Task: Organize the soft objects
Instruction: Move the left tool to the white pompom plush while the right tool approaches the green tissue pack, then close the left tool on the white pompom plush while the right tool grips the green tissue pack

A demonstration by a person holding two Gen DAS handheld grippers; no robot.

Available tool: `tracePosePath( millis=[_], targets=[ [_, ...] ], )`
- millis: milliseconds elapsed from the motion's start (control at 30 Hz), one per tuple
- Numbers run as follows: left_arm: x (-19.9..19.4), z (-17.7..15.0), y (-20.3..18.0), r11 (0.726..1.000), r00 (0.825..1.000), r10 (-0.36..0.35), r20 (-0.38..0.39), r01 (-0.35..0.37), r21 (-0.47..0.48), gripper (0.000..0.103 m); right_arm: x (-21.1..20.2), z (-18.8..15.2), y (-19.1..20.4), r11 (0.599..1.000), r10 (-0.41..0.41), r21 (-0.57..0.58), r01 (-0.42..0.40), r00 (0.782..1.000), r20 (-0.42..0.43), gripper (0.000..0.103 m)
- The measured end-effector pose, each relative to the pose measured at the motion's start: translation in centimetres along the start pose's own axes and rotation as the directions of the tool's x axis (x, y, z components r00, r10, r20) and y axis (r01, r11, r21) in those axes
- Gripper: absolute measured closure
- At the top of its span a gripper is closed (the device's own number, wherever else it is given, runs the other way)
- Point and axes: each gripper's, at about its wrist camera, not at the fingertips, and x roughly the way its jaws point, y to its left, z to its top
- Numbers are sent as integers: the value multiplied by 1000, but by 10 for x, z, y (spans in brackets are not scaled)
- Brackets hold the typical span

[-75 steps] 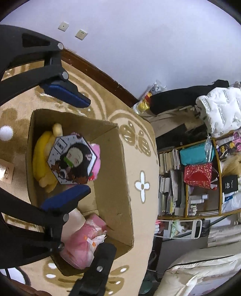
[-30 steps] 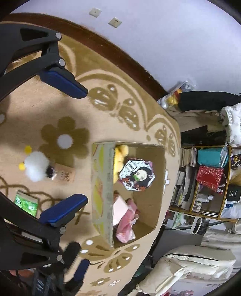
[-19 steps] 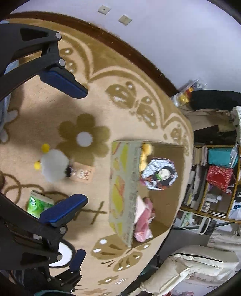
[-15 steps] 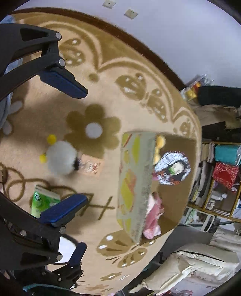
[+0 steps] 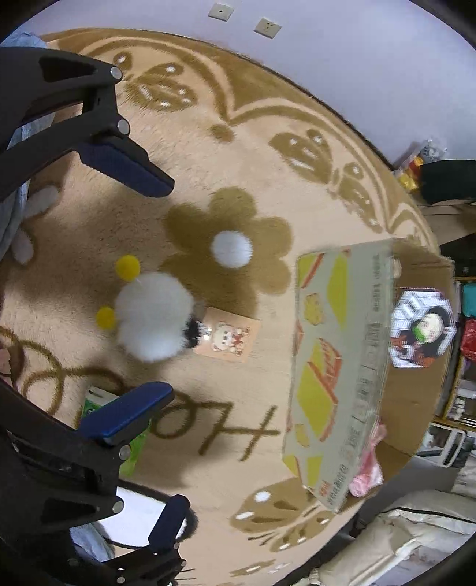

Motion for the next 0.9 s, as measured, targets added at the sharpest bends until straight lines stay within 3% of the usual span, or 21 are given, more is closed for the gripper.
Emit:
tracePosePath(
  millis=[67,267,500,700,900],
  targets=[
    [7,-1,1,1000,1000,2,-28,-2,-4,9,4,-1,3,1000,-2,-12,1,1000,-14,8],
    [22,-4,5,1000,996,21,-83,-22,-15,10,14,-2,13,998,14,-55,-17,998,-60,8],
    [49,-13,4,998,979,68,-191,-68,9,18,30,-7,32,991,2,-136,-20,992,-128,8],
    [58,-15,1,995,974,102,-201,-98,28,20,46,-7,26,995,5,-101,-25,981,-193,8],
    [60,-16,5,994,976,108,-189,-105,29,33,62,-8,18,998,25,-43,-38,966,-258,12]
  ],
)
